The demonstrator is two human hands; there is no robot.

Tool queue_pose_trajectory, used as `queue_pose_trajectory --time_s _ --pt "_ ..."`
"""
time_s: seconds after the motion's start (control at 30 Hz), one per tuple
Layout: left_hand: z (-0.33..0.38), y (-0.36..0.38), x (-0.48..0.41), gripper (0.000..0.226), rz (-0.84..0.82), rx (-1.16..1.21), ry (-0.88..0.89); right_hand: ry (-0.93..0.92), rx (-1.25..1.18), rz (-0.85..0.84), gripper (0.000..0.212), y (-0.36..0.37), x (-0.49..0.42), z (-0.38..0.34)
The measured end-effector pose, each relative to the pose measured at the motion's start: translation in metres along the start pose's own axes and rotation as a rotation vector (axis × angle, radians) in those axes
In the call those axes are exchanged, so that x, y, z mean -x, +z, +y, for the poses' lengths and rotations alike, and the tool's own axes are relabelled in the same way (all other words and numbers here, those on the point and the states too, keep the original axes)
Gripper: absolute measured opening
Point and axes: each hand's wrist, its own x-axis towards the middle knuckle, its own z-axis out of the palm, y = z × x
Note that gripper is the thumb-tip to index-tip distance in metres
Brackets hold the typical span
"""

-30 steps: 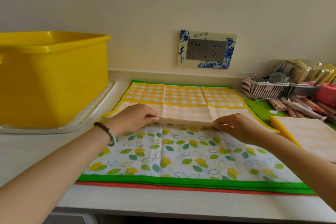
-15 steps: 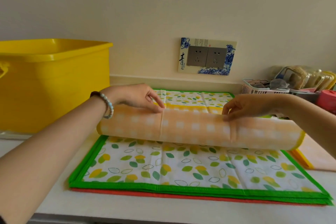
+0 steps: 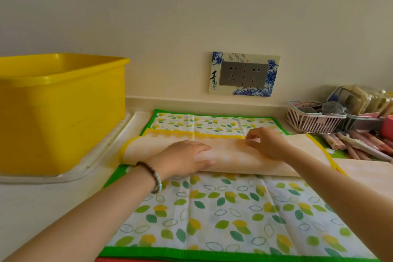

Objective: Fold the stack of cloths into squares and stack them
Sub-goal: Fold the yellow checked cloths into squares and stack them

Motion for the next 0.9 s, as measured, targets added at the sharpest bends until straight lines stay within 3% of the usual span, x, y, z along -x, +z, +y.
queue_pose_trajectory --time_s 0.2,0.43,0.53,0.67,0.9 --pt "-0.012 0.018 -0.020 0.064 -0.020 -0.001 -0.027 0.063 -0.022 0.116 0.017 0.027 -0.017 0.013" --pt "-0.024 0.041 -0.036 0.063 0.003 0.005 -0.109 0.024 -0.023 0.243 0.033 0.032 -0.015 -0.013" --pt "-0.026 0.046 -0.039 0.063 0.029 0.021 -0.114 -0.025 -0.112 0.160 0.036 0.045 -0.006 -0.044" --pt "-0.027 0.049 -0.040 0.062 0.051 0.031 -0.110 -0.024 -0.040 0.011 0.044 0.064 0.005 -0.069" --pt "-0.029 0.049 -0.038 0.070 0.062 0.030 -0.095 0.046 -0.013 -0.104 0.057 0.065 0.012 -0.050"
